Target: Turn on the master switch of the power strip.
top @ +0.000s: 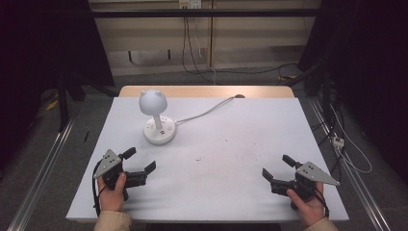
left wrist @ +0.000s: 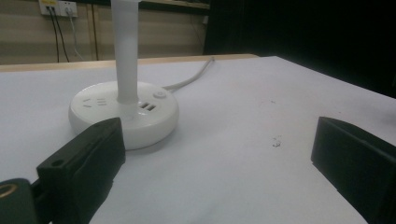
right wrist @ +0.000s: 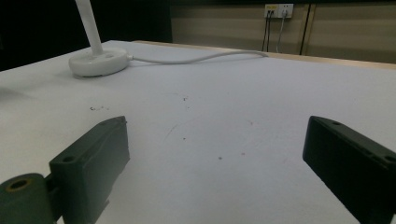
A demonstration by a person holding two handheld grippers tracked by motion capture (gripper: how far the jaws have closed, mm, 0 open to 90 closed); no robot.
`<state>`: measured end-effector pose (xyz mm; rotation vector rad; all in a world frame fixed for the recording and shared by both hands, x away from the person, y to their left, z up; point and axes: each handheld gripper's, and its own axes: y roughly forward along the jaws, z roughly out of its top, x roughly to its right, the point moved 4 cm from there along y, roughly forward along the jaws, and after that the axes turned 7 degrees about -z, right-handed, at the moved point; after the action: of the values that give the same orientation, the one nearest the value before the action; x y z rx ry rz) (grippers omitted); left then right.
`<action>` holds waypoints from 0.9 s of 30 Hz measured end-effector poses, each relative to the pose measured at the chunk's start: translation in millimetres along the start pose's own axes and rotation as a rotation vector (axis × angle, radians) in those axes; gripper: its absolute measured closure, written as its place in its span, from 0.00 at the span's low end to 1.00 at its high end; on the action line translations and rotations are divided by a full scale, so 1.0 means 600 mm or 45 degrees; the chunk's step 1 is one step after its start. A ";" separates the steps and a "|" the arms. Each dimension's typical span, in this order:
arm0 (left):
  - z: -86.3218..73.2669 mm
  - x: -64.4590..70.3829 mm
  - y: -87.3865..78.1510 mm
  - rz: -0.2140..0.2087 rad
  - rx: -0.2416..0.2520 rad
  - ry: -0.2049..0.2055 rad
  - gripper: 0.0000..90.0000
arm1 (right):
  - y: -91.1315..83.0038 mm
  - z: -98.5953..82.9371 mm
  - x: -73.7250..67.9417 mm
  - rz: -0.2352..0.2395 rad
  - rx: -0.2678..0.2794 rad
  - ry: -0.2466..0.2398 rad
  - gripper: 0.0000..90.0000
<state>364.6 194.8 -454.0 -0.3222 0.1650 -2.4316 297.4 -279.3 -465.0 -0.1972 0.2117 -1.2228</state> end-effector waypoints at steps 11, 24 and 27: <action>0.005 0.003 0.012 0.003 -0.003 0.010 0.03 | 0.000 0.001 -0.003 0.013 0.004 -0.020 0.08; 0.022 0.002 0.053 -0.006 -0.017 0.018 0.04 | -0.006 0.003 -0.002 0.022 0.011 -0.031 0.08; 0.024 0.007 0.066 -0.012 -0.036 0.024 0.04 | -0.006 0.003 -0.002 0.026 0.011 -0.034 0.08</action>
<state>389.5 161.2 -447.5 -0.3136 0.2064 -2.4441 294.1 -279.3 -462.5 -0.2034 0.1844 -1.2000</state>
